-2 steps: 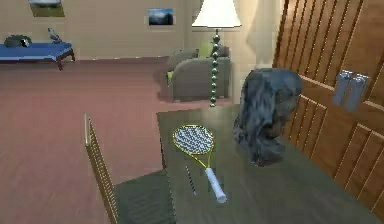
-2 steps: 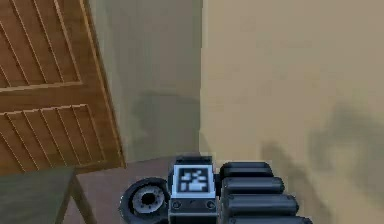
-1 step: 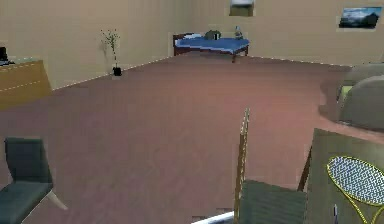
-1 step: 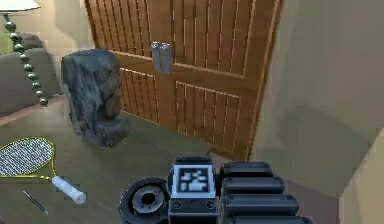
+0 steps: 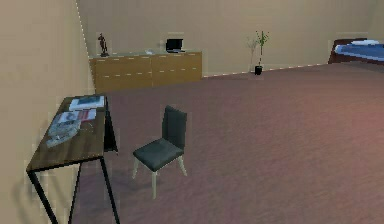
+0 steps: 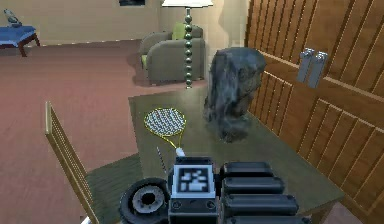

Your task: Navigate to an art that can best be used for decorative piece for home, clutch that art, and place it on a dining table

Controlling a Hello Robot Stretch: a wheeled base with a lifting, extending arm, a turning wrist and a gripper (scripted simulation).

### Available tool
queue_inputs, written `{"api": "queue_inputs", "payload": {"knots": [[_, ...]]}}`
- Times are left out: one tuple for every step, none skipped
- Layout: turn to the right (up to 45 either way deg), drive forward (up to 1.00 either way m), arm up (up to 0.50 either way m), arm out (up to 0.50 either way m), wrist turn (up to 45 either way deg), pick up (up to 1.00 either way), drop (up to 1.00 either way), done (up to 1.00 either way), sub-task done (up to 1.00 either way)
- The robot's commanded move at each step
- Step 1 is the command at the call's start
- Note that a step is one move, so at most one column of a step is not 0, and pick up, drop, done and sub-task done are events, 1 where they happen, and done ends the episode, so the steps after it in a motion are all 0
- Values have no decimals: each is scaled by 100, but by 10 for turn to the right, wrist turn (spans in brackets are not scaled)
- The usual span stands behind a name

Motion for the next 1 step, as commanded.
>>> {"api": "queue_inputs", "payload": {"knots": [[0,0,0,48,0,0,0,0,0]]}}
